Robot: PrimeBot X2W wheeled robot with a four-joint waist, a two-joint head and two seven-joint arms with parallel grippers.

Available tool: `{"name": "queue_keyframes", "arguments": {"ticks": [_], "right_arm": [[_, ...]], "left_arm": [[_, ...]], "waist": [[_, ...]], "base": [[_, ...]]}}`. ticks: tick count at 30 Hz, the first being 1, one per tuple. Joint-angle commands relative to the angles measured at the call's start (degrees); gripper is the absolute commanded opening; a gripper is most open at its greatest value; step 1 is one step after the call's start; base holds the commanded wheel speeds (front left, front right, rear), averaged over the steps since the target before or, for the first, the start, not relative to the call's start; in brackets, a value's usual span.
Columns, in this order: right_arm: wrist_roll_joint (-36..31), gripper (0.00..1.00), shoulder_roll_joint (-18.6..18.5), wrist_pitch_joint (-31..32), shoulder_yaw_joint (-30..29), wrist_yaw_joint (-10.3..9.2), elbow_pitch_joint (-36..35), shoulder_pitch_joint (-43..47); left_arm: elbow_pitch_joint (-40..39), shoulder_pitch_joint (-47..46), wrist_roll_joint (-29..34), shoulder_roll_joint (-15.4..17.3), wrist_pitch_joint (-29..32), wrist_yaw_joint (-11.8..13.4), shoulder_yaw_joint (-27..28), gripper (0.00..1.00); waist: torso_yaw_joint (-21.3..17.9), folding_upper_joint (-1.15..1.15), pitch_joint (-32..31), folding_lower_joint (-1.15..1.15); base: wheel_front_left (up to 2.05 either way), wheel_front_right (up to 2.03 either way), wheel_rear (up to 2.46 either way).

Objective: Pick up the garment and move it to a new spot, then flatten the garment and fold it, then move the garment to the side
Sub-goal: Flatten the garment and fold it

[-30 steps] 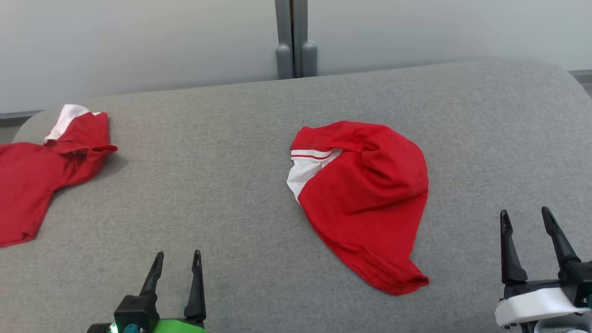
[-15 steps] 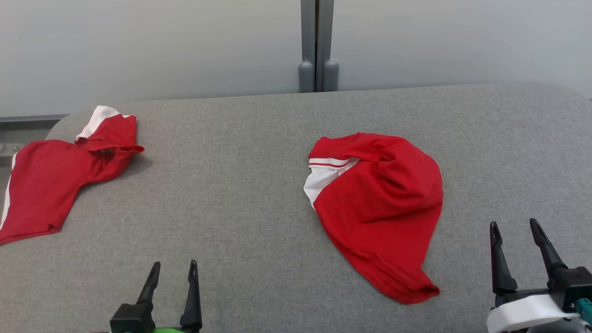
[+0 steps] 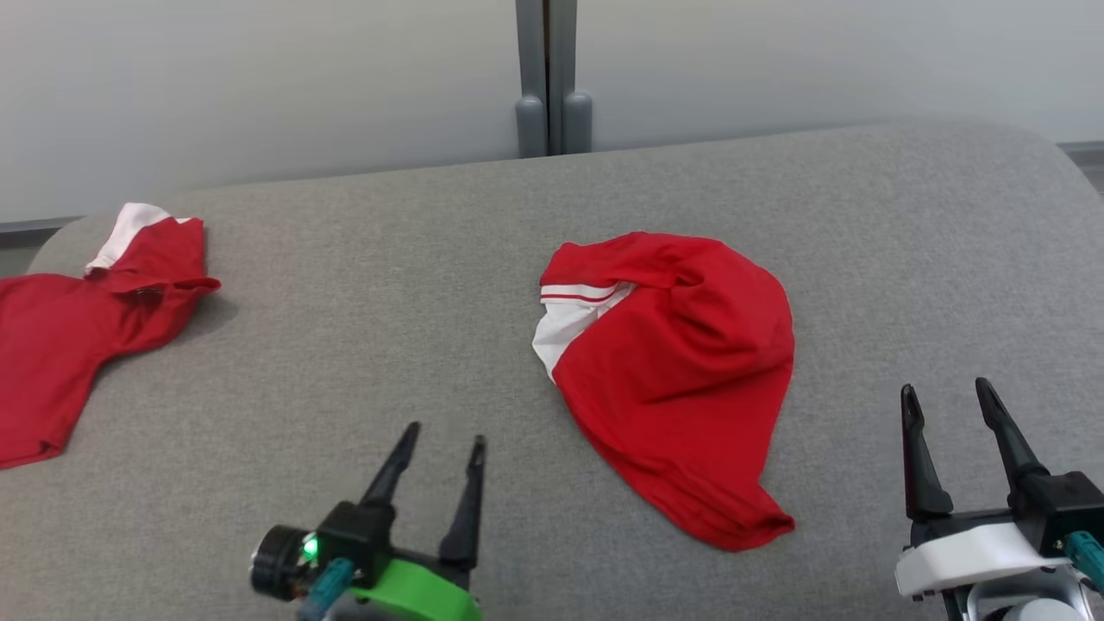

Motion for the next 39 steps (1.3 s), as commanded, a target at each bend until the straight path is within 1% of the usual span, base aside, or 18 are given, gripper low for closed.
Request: {"name": "queue_keyframes", "arguments": {"ticks": [1,5,12,14,17,19,23,26,28,29,30,31,34,37,39], "right_arm": [[0.4,1.0,-0.3,0.0,0.0,-0.1,-0.3,-1.3],[0.8,1.0,-0.2,0.0,0.2,-0.1,-0.5,-2.9],[1.5,1.0,0.2,0.0,0.5,-0.1,-0.4,-4.7],[1.8,1.0,0.3,0.0,0.7,-0.1,-0.4,-5.1],[2.0,1.0,0.4,0.0,0.5,-0.1,-0.2,-5.4],[2.3,1.0,0.5,0.0,0.7,-0.1,0.0,-5.6],[2.4,1.0,0.6,0.0,0.8,-0.1,0.1,-5.9],[2.5,1.0,0.6,0.0,1.0,-0.1,0.3,-5.9],[2.7,1.0,0.7,0.0,0.9,-0.1,0.4,-5.7],[2.7,1.0,0.7,0.0,0.9,-0.1,0.4,-5.6],[2.8,1.0,0.7,0.0,1.0,-0.09,0.5,-5.6],[2.8,1.0,0.7,0.0,1.1,-0.09,0.5,-5.7],[3.0,1.0,0.7,0.0,1.2,-0.1,0.6,-6.0],[3.4,1.0,0.7,0.0,0.4,-0.1,0.5,-5.5],[3.7,1.0,0.7,0.0,-0.2,-0.1,0.7,-4.6]], "left_arm": [[1.0,-2.5,-0.6,0.1,0.0,-0.5,-2.4,1.0],[5.8,-8.6,-2.3,0.2,0.3,-1.4,-11.6,1.0],[12.6,-17.8,-8.6,0.2,4.7,-2.0,-27.6,1.0],[14.7,-19.6,-9.5,0.2,5.7,-2.0,-31.0,1.0],[17.7,-21.8,-10.7,0.2,6.6,-2.0,-34.9,1.0],[19.6,-22.8,-11.7,0.2,7.0,-1.4,-36.8,1.0],[22.9,-24.8,-13.2,0.2,7.3,0.4,-39.7,1.0],[26.0,-26.4,-13.6,0.2,7.0,2.5,-41.5,1.0],[28.0,-27.2,-13.9,0.2,7.2,3.2,-42.7,1.0],[29.1,-27.6,-13.9,0.2,7.6,3.5,-43.4,0.76],[30.4,-28.1,-14.0,0.2,8.1,3.6,-44.2,0.16],[31.2,-28.4,-14.3,0.2,8.1,3.6,-44.6,0.0],[31.9,-29.2,-16.5,0.2,6.1,3.7,-44.7,0.0],[29.2,-30.7,-19.6,0.2,2.9,4.6,-42.8,0.0],[25.7,-31.6,-21.6,0.1,1.3,4.9,-41.2,0.0]], "waist": [[-2.7,0.0,2.3,0.0],[-6.2,0.0,4.6,0.0],[-12.8,0.0,7.5,0.0],[-14.4,0.0,8.1,0.0],[-16.2,0.0,8.8,0.0],[-17.2,0.0,9.0,0.0],[-18.3,0.0,9.1,0.0],[-18.8,0.0,9.0,0.0],[-18.9,0.0,8.7,0.0],[-18.9,0.0,8.7,0.0],[-18.8,0.0,8.6,0.0],[-18.8,0.0,8.6,0.0],[-18.6,0.0,8.6,0.0],[-17.7,0.0,8.3,0.0],[-16.6,0.0,7.8,0.0]], "base": [[0.0,0.0,0.0],[0.0,0.0,0.0],[0.0,0.0,0.0],[0.0,0.0,0.0],[0.0,0.0,0.0],[0.0,0.0,0.0],[0.0,0.0,0.0],[0.0,0.0,0.0],[0.0,0.0,0.0],[0.0,0.0,0.0],[0.0,0.0,0.0],[0.0,0.0,0.0],[0.0,0.0,0.0],[0.0,0.0,0.0],[0.0,0.0,0.0]]}}
